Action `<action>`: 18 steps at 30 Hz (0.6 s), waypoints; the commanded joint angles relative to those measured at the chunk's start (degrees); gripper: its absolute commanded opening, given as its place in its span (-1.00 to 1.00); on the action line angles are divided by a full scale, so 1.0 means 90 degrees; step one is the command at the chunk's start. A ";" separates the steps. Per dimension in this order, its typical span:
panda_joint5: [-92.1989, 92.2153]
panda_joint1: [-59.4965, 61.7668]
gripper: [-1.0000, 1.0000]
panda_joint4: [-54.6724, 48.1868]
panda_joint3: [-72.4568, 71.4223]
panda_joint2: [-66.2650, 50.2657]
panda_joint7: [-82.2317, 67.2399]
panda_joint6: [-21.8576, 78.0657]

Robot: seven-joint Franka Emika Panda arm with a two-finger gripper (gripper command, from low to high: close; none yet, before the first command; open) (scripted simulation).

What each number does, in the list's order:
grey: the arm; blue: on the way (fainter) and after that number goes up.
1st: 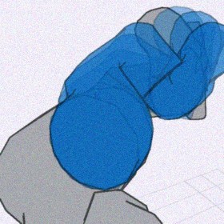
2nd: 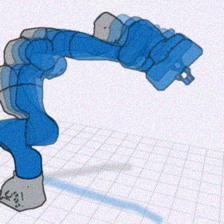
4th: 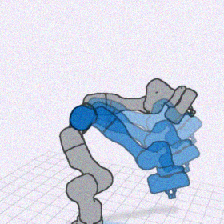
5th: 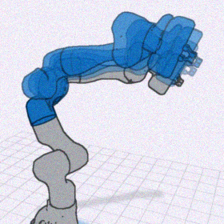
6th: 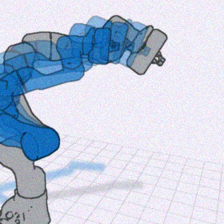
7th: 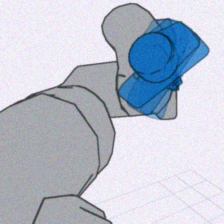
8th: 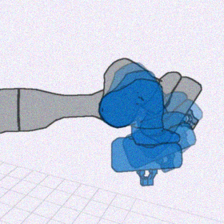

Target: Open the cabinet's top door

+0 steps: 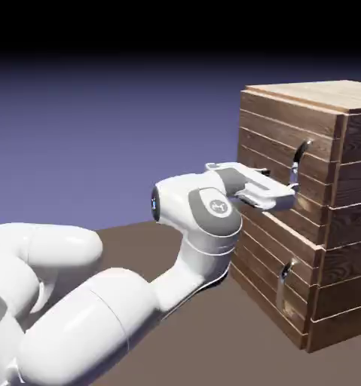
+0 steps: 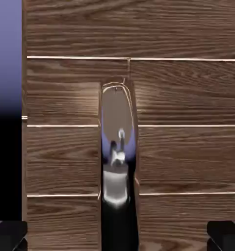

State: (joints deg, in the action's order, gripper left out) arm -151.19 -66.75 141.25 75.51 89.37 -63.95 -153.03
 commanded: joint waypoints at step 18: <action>-0.1412 0.0665 -1.00 0.0160 -0.0491 -0.2052 0.3349 0.0078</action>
State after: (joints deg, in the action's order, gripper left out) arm -163.80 -60.75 142.69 71.10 70.90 -33.82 -152.27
